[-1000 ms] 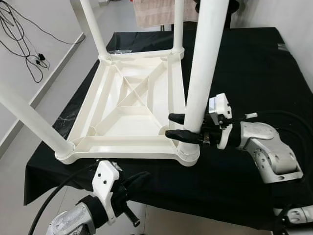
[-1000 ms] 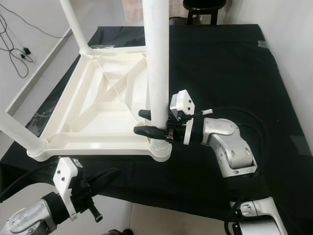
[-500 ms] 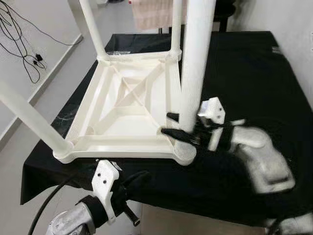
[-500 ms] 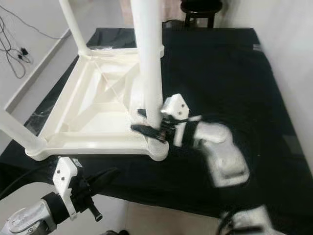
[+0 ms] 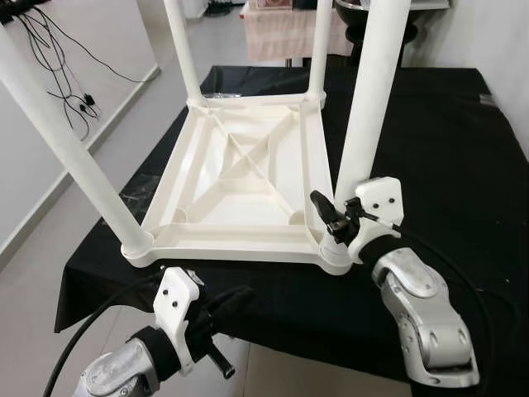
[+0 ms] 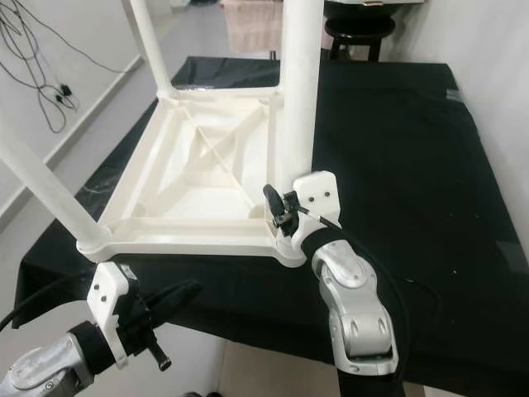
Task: Building children table
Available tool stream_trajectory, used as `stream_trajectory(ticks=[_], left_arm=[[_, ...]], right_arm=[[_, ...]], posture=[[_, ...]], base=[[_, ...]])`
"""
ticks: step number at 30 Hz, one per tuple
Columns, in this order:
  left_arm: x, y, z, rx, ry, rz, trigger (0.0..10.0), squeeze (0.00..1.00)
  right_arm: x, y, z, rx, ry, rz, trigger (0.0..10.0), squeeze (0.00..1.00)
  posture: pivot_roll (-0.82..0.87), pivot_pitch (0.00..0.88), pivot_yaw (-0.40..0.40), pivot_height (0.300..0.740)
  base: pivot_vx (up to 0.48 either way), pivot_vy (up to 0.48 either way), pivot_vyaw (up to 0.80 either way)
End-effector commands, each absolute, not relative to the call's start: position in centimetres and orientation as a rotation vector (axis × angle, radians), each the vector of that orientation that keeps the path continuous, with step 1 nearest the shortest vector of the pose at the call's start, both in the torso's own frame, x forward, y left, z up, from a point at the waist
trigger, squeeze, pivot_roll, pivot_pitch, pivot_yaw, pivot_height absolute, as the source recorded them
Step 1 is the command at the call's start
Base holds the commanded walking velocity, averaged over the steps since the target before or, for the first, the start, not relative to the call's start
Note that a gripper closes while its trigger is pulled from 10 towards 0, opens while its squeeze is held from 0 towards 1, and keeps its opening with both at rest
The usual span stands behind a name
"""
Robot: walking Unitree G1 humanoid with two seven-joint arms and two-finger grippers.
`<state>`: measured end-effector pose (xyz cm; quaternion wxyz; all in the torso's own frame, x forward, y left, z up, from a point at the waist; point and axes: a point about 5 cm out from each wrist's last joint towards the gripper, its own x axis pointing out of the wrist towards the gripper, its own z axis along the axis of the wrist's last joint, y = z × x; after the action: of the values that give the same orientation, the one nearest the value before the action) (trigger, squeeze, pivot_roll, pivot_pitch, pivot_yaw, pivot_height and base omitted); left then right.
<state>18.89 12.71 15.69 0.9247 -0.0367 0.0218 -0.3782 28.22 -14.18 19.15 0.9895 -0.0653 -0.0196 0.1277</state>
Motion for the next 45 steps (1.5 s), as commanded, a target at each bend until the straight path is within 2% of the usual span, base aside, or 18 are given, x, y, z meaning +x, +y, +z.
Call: stream_trajectory(ticks=[1, 2, 3, 4, 5, 9, 13, 14, 17, 22, 25, 26, 27, 36, 40, 43, 44, 45], left_arm=[[18.9, 13.0, 15.1, -0.075, 0.07, -0.766, 10.0, 0.0], [18.9, 13.0, 15.1, -0.075, 0.07, -0.766, 10.0, 0.0], [18.9, 13.0, 15.2, -0.075, 0.07, -0.766, 10.0, 0.0], [18.9, 13.1, 15.2, -0.076, 0.069, -0.765, 10.0, 0.0], [18.9, 13.1, 15.2, -0.076, 0.068, -0.765, 10.0, 0.0], [19.0, 13.1, 15.1, -0.075, 0.067, -0.764, 10.0, 0.0], [19.0, 13.0, 15.1, -0.075, 0.067, -0.765, 10.0, 0.0], [19.0, 13.0, 15.1, -0.076, 0.066, -0.766, 10.0, 0.0], [19.0, 12.9, 15.1, -0.076, 0.066, -0.766, 10.0, 0.0], [19.1, 12.7, 15.0, -0.075, 0.062, -0.763, 10.0, 0.0], [19.1, 12.7, 14.9, -0.076, 0.062, -0.762, 10.0, 0.0], [19.1, 12.6, 14.9, -0.076, 0.061, -0.762, 10.0, 0.0], [19.1, 12.6, 14.8, -0.077, 0.06, -0.76, 10.0, 0.0], [19.2, 12.4, 14.7, -0.084, 0.055, -0.756, 10.0, 0.0], [19.2, 12.5, 14.7, -0.083, 0.05, -0.754, 10.0, 0.0], [19.3, 12.6, 14.8, -0.082, 0.047, -0.751, 10.0, 0.0], [19.4, 12.8, 14.8, -0.076, 0.045, -0.746, 10.0, 0.0], [19.5, 12.9, 14.8, -0.072, 0.045, -0.746, 10.0, 0.0]], right_arm=[[28.0, -15.9, 15.1, -0.125, 0.204, 0.124, 10.0, 0.0], [28.0, -15.9, 15.1, -0.125, 0.204, 0.124, 10.0, 0.0], [28.0, -15.6, 15.4, -0.088, 0.189, 0.16, 10.0, 0.82], [27.9, -15.4, 15.6, -0.061, 0.177, 0.187, 10.0, 0.82], [28.0, -15.2, 16.1, -0.017, 0.149, 0.223, 10.0, 1.0], [28.7, -14.5, 18.6, 0.038, 0.02, 0.413, 10.0, 1.0], [29.1, -14.6, 19.6, 0.018, -0.004, 0.533, 10.0, 1.0], [29.5, -14.8, 20.3, -0.037, -0.014, 0.639, 10.0, 0.0], [29.7, -14.9, 20.6, -0.055, -0.014, 0.675, 10.0, 0.0], [30.5, -14.9, 21.3, -0.126, -0.018, 0.96, 10.0, 0.0], [30.8, -15.0, 21.5, -0.129, -0.022, 1.006, 10.0, 0.0], [31.2, -15.2, 21.5, -0.137, -0.024, 1.021, 0.5, 0.0], [31.4, -15.2, 21.5, -0.132, -0.02, 1.04, 0.0, 0.0], [31.9, -15.4, 20.4, -0.128, 0.015, 1.08, 0.0, 0.0], [31.4, -15.9, 19.0, -0.115, 0.064, 0.994, 0.0, 0.0], [30.3, -16.2, 17.1, -0.109, 0.156, 0.851, 0.0, 0.0], [28.6, -16.7, 14.8, -0.044, 0.25, 0.366, 0.0, 0.0], [27.6, -16.2, 14.3, -0.054, 0.267, 0.297, 0.0, 0.0]], posture=[[-0.03, 0.174, 0.079, 0.74], [-0.03, 0.174, 0.079, 0.74], [-0.04, 0.173, 0.08, 0.74], [-0.04, 0.173, 0.08, 0.74], [-0.04, 0.173, 0.08, 0.74], [-0.04, 0.17, 0.082, 0.74], [-0.04, 0.168, 0.081, 0.74], [-0.04, 0.163, 0.076, 0.74], [-0.04, 0.161, 0.076, 0.74], [-0.03, 0.151, 0.067, 0.74], [-0.03, 0.145, 0.063, 0.74], [-0.03, 0.142, 0.057, 0.74], [-0.02, 0.138, 0.054, 0.74], [-0.03, 0.132, 0.05, 0.74], [-0.03, 0.133, 0.049, 0.74], [-0.03, 0.134, 0.039, 0.74], [-0.03, 0.14, 0.043, 0.74], [-0.03, 0.14, 0.053, 0.74]], base=[[0.0, 0.0, 0.0], [0.0, 0.0, 0.0], [0.0, 0.0, 0.0], [0.0, 0.0, 0.0], [0.0, 0.0, 0.0], [0.0, 0.0, 0.0], [0.0, 0.0, 0.0], [0.0, 0.0, 0.0], [0.0, 0.0, 0.0], [0.0, 0.0, 0.0], [0.0, 0.0, 0.0], [0.0, 0.0, 0.0], [0.0, 0.0, 0.0], [0.0, 0.0, 0.0], [0.0, 0.0, 0.0], [0.0, 0.0, 0.0], [0.0, 0.0, 0.0], [0.0, 0.0, 0.0]])
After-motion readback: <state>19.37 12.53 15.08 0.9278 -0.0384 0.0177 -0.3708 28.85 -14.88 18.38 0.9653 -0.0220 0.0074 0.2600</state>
